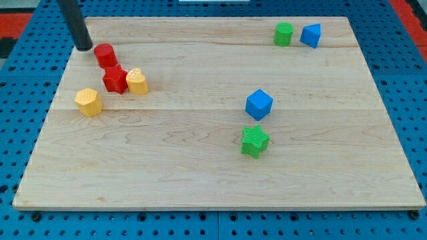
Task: Separate the yellow heart from the red blocks
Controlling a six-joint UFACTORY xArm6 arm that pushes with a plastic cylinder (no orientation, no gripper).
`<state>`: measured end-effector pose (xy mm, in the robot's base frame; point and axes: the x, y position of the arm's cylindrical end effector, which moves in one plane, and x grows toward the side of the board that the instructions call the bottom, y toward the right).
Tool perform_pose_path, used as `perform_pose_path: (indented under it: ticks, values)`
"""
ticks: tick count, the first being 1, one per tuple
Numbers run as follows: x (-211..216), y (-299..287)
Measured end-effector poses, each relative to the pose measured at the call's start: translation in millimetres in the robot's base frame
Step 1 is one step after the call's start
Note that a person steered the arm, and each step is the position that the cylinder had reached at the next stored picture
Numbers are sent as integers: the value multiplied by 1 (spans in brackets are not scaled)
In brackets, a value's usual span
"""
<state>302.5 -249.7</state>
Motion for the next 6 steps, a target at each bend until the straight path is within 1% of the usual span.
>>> perform_pose_path:
  ticks: [1, 2, 3, 5, 6]
  values:
    - [20, 61]
    - [-18, 40]
    - [-13, 124]
    - [63, 121]
    - [57, 113]
